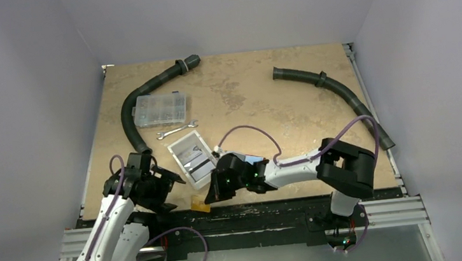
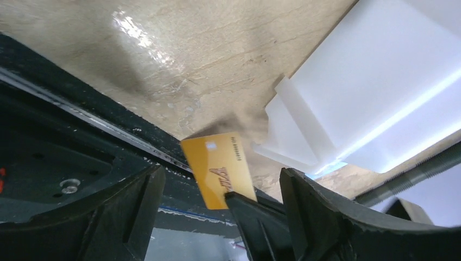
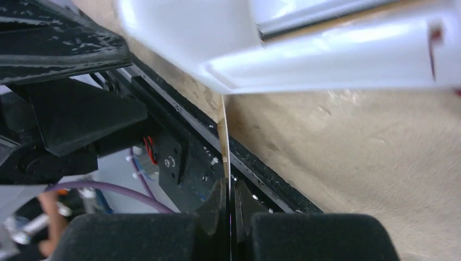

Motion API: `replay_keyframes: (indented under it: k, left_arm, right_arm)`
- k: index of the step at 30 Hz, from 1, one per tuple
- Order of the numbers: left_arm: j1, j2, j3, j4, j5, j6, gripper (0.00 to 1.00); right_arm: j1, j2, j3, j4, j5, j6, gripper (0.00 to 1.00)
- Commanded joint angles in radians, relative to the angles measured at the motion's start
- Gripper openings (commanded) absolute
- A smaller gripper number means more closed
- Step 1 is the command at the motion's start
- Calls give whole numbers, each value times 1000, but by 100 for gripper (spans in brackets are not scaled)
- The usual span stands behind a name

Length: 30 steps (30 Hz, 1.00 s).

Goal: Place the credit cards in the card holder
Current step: Pick up the credit card at the corner of the board.

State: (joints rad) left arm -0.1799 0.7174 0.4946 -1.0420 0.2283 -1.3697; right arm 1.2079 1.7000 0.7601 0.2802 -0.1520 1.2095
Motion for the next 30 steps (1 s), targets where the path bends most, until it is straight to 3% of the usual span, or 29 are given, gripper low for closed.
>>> replay_keyframes:
  k: [1,5,8,10,13,18,20,23,26,30]
  left_arm:
    - [-4,-9,123,-127,-172,-15,84]
    - [-4,6,266,-126,-420,82,84]
    - [-4,-3,344,4,-495,313,82]
    - [-4,-16,361,149,-421,478,81]
    - [-4,-47,323,421,-177,612,75]
    - [-8,66,277,805,155,684,77]
    - [-51,148,251,924,264,653,78]
    - [-201,245,217,1113,290,600,78]
    - [-362,349,233,1203,226,589,79]
    - [-439,479,217,1356,232,518,78]
  right_arm:
    - [-12,-77,180,-493,37,-511,0]
    - [-19,-274,95,-507,73,-692,0]
    - [-86,-416,54,-505,120,-739,0]
    - [-192,-497,13,-485,93,-731,0]
    - [-346,-593,-30,-487,38,-738,0]
    - [-575,-675,-134,-435,-30,-668,0]
    - [-697,-689,-202,-354,-132,-596,0]
    - [-817,-713,-306,-107,-294,-446,0]
    - [-836,-713,-368,73,-331,-308,0]
    - [-842,-717,-462,355,-330,-117,0]
